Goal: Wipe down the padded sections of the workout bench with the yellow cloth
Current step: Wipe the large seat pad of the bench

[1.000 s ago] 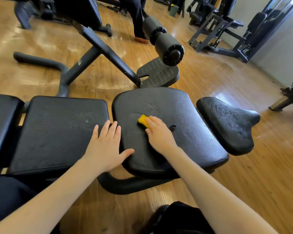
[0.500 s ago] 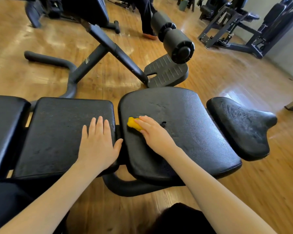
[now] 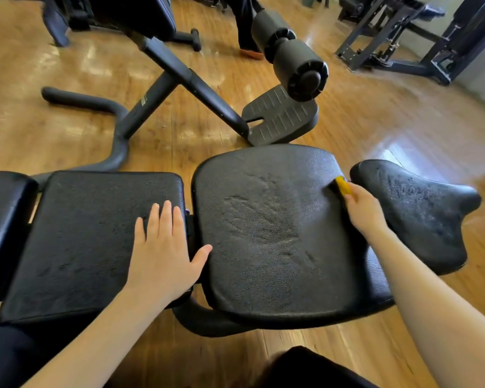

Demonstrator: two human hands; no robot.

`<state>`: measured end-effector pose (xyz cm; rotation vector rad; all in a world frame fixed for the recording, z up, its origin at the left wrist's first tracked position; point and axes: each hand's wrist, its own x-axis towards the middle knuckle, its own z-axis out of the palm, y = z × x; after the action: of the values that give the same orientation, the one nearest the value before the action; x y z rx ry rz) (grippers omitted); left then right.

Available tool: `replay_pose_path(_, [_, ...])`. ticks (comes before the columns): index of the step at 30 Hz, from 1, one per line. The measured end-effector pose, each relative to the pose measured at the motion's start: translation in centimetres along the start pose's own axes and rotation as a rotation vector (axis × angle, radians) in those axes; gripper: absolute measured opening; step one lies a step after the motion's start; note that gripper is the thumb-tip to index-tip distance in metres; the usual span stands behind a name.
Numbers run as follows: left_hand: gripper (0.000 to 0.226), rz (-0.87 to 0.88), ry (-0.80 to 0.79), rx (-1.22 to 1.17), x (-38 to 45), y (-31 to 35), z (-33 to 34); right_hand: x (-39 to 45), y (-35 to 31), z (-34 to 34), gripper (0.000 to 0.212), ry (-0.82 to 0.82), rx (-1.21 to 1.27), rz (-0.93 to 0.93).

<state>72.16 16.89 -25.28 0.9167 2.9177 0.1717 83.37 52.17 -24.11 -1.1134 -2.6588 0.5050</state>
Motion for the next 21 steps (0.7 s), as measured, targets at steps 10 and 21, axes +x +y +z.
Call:
replay_pose_path(10, [0.093,-0.006,-0.022,0.035,-0.1,0.2,-0.1,-0.3,-3.5,1.3,0.034,0.008,-0.001,0.061])
replay_pose_path(21, [0.091,-0.019,-0.024,0.026,-0.2,0.5,-0.5,-5.7,-19.0,8.6,0.043,-0.317,0.041,-0.541])
